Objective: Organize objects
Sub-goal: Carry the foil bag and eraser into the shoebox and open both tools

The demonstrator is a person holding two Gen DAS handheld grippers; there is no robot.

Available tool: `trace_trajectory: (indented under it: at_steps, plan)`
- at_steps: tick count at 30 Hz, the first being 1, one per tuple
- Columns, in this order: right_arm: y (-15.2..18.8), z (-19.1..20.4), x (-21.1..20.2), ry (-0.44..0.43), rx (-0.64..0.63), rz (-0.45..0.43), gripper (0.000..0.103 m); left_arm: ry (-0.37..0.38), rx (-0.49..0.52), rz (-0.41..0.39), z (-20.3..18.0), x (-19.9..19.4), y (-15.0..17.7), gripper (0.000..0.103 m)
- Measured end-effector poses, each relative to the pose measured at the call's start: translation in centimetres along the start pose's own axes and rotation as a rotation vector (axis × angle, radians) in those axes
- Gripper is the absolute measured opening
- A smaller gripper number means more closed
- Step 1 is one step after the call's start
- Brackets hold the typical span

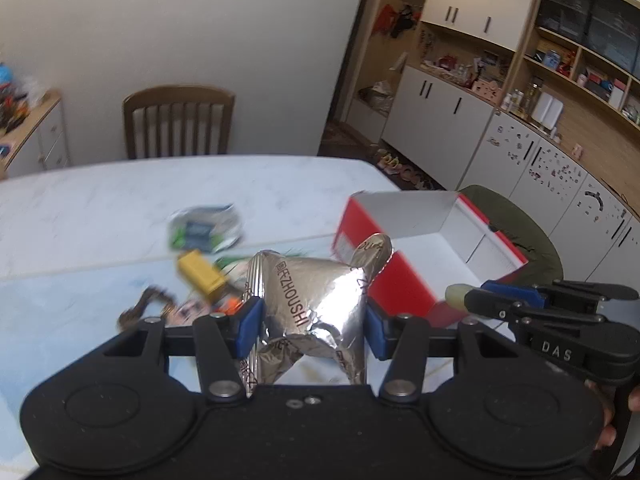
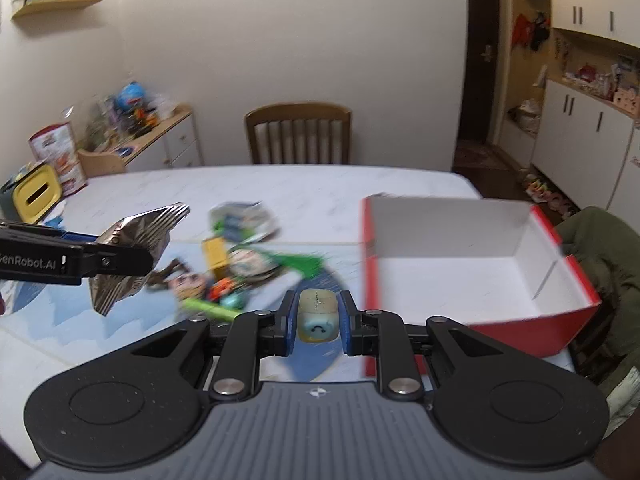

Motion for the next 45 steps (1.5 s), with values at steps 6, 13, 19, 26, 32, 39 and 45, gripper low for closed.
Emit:
trace_trajectory:
  at_steps: [6,13,19,26,32,39,45]
  plan:
    - [-1.4,-7.4,-0.2,0.019,-0.014,0.000,0.020,0.010,0.035,0.015,-6.6,4.0,-2.4,0.052]
    - [-2.1,-16.3,1.6,0.027,-0.010,0.047,0.020,0.025,0.036,0.071,-14.1,10.1,-4.6,0.052]
    - [-1.1,-21.7,4.7,0.023,-0.018,0.123,0.020,0.012,0.063,0.152,-18.9,15.7,-5.4,0.052]
    - [0.9,-25.3,8.9,0.026,-0.021,0.216,0.020,-0.032,0.094,0.259,-21.4,21.8,-4.6,0.052]
    - [2.5,-26.3,11.6,0.023,-0.027,0.306,0.020,-0.049,0.073,0.353,-22.2,26.2,-3.5,0.052]
    - [3.7,-26.6,13.1,0.002,-0.019,0.409,0.020,-0.055,0.105,0.446,-23.4,29.6,-2.5,0.052]
    - [4.0,-26.4,13.3,-0.010,-0.017,0.463,0.020,-0.058,0.123,0.505,-24.0,31.4,-1.9,0.052]
Point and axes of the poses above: each gripper's, at about its wrist camera, not at the fingertips, and x roughly the way its jaws point, z to its left, y to its underside, the point moved 9 cm from there along x, roughly the way its jaws point, and after that the axes turned 11 degrees about -y, right-handed, at the moved point
